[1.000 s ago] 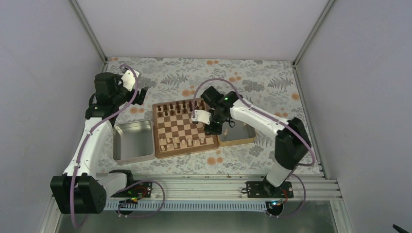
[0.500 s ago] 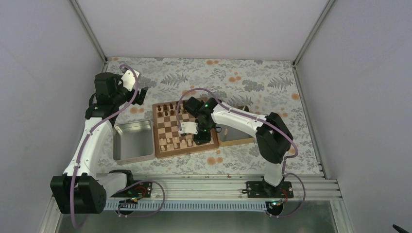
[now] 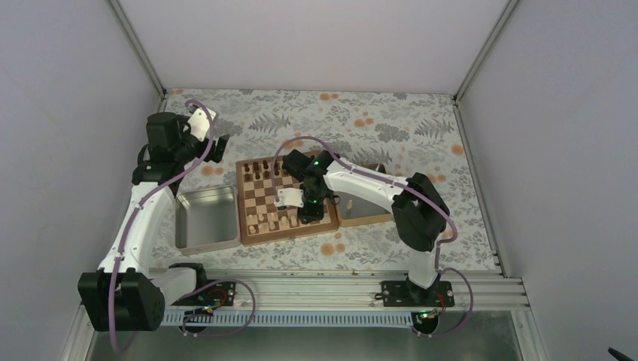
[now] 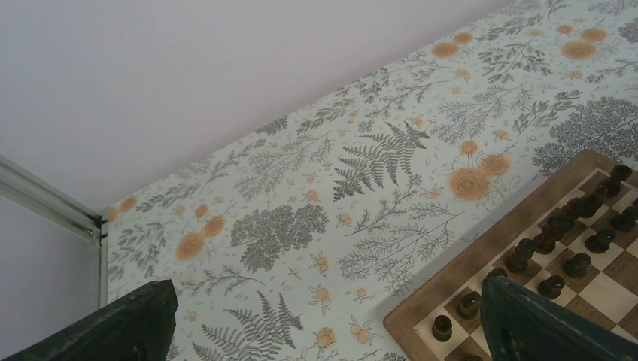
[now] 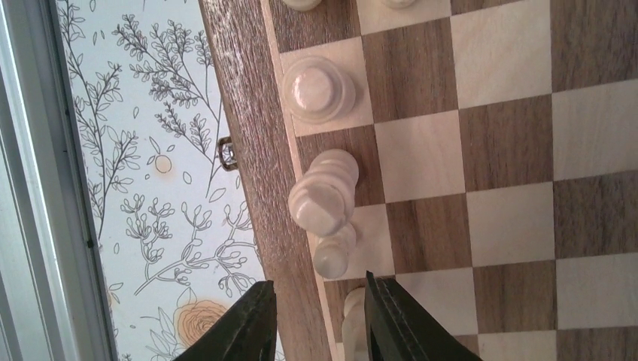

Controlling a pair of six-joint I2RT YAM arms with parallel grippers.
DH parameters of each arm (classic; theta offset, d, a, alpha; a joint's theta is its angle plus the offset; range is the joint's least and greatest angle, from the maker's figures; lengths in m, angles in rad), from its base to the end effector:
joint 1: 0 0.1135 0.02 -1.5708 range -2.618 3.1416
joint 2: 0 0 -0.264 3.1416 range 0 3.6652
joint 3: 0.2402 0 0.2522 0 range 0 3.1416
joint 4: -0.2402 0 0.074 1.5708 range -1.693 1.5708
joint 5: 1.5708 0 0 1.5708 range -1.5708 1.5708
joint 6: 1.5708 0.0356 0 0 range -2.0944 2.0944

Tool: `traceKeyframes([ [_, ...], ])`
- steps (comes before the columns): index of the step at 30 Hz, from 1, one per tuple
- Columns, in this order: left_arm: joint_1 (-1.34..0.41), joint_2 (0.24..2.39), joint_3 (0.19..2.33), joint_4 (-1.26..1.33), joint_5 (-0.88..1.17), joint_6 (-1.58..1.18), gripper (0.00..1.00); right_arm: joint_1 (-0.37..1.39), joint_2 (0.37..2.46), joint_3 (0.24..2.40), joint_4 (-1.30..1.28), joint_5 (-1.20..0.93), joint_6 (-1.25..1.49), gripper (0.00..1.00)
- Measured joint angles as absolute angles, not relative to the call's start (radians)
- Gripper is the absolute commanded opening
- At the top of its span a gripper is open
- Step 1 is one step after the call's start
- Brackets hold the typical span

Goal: Set up the chess pieces on the board
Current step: Pick up the chess piece from the chessboard.

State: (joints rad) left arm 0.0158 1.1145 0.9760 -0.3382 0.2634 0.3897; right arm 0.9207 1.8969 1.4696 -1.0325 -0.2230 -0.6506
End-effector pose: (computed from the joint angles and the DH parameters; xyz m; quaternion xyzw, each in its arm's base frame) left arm 0.2510 -0.0053 0.3264 0.2245 0.8192 -0.0060 0.5277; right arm 0.2143 0.2948 0.2086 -0.7062 0.6971 0.1175 0.0397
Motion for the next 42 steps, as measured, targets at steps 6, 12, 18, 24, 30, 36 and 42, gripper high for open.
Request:
traceKeyframes([
  [6,0.016,1.114,0.976,-0.338,0.264,0.39,1.0,0.931,1.918,1.485,-1.029,-0.217,-0.651,0.33],
  [12,0.016,1.114,0.976,-0.339,0.264,0.39,1.0,0.936,1.942,1.485,-1.029,-0.212,-0.651,0.33],
  [18,0.016,1.114,0.976,-0.338,0.264,0.39,1.0,0.936,1.946,1.485,-1.028,-0.2,-0.651,0.3],
  [24,0.016,1.114,0.976,-0.339,0.264,0.39,1.0,0.936,1.96,1.485,-1.021,-0.181,-0.649,0.28],
  [30,0.016,1.114,0.976,-0.339,0.264,0.39,1.0,0.936,1.966,1.485,-1.01,-0.167,-0.646,0.22],
  [36,0.016,1.114,0.976,-0.339,0.264,0.39,1.0,0.936,1.97,1.486,-1.003,-0.158,-0.637,0.09],
  [42,0.016,1.114,0.976,-0.339,0.264,0.39,1.0,0.936,1.97,1.489,-1.002,-0.155,-0.635,0.06],
])
